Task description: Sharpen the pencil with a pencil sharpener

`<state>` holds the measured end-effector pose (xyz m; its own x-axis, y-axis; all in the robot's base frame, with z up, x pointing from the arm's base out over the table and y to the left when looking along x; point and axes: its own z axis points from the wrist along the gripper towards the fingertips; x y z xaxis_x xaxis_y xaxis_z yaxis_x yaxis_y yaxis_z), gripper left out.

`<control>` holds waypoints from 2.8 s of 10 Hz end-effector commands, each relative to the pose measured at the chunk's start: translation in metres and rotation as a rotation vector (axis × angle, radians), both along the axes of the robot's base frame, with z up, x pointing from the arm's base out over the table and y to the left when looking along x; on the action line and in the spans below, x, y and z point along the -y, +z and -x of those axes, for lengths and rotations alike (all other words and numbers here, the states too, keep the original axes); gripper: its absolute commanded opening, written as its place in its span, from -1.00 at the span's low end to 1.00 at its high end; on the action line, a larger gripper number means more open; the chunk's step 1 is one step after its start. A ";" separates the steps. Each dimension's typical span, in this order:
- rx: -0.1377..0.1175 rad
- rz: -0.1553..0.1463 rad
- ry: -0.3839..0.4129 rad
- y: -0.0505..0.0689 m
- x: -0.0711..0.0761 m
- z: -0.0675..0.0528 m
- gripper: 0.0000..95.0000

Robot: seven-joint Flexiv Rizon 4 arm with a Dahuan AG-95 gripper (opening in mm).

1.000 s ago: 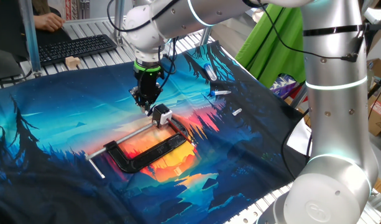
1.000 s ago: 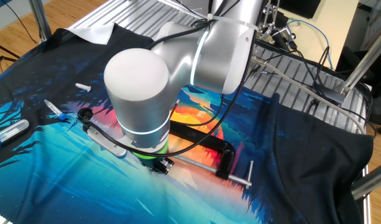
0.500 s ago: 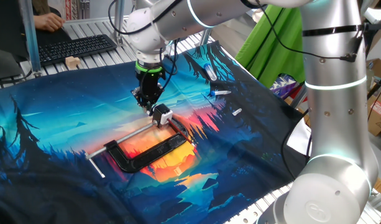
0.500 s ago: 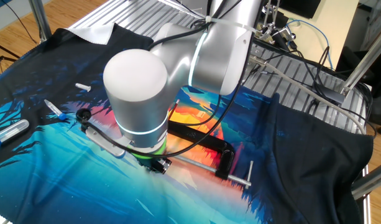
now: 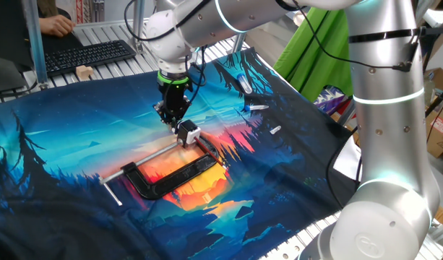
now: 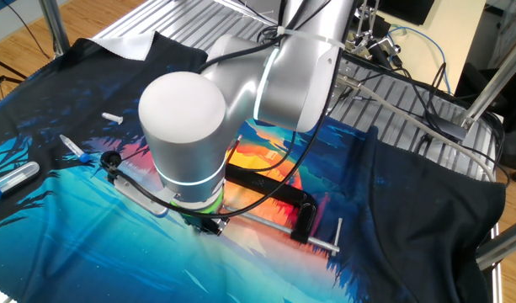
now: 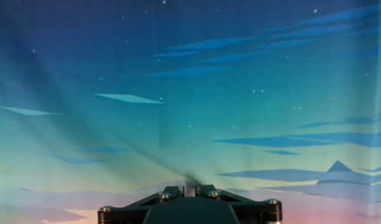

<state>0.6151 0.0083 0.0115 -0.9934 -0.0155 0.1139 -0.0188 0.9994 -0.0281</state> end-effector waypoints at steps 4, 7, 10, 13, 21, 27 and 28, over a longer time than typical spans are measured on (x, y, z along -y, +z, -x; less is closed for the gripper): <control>-0.008 0.017 0.021 0.002 0.009 0.000 -1.00; -0.009 0.024 0.031 0.005 0.013 -0.001 -1.00; 0.000 0.037 0.046 0.007 0.016 -0.001 -1.00; -0.005 0.041 0.059 0.011 0.024 -0.005 -1.00; -0.054 0.040 0.019 0.043 0.017 -0.016 -1.00; -0.081 0.046 -0.033 0.067 -0.008 -0.010 -1.00; -0.084 0.041 -0.040 0.070 -0.011 -0.009 -1.00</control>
